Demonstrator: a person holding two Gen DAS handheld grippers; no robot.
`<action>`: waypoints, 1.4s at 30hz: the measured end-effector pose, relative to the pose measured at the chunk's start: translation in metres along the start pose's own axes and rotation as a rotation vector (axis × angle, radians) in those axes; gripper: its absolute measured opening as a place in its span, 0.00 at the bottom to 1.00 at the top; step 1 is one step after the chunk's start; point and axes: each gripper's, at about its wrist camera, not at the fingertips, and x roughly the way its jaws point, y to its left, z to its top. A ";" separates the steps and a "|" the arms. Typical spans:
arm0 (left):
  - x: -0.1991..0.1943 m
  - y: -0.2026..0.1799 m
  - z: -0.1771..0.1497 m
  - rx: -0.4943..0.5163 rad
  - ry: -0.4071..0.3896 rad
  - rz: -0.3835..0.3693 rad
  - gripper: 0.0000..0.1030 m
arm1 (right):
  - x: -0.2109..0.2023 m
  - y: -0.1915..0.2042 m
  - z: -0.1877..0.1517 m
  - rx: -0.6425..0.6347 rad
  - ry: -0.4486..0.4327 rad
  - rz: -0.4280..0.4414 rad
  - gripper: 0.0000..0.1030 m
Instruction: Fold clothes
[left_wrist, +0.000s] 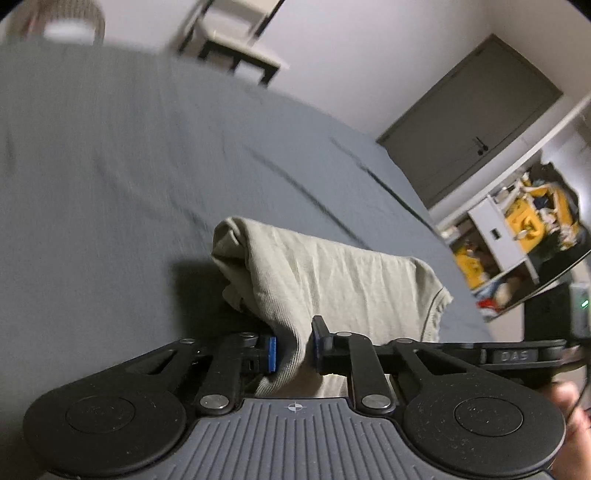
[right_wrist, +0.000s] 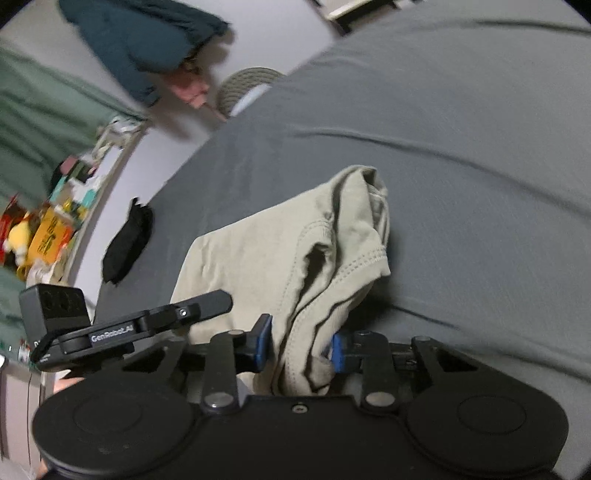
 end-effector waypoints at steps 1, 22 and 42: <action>-0.011 0.000 0.005 0.012 -0.026 0.018 0.17 | 0.003 0.008 0.004 -0.012 0.000 0.013 0.30; -0.255 0.275 0.161 -0.228 -0.386 0.485 0.17 | 0.255 0.325 0.131 -0.357 0.223 0.348 0.30; -0.201 0.382 0.180 -0.308 -0.303 0.635 0.27 | 0.384 0.356 0.142 -0.363 0.263 0.222 0.38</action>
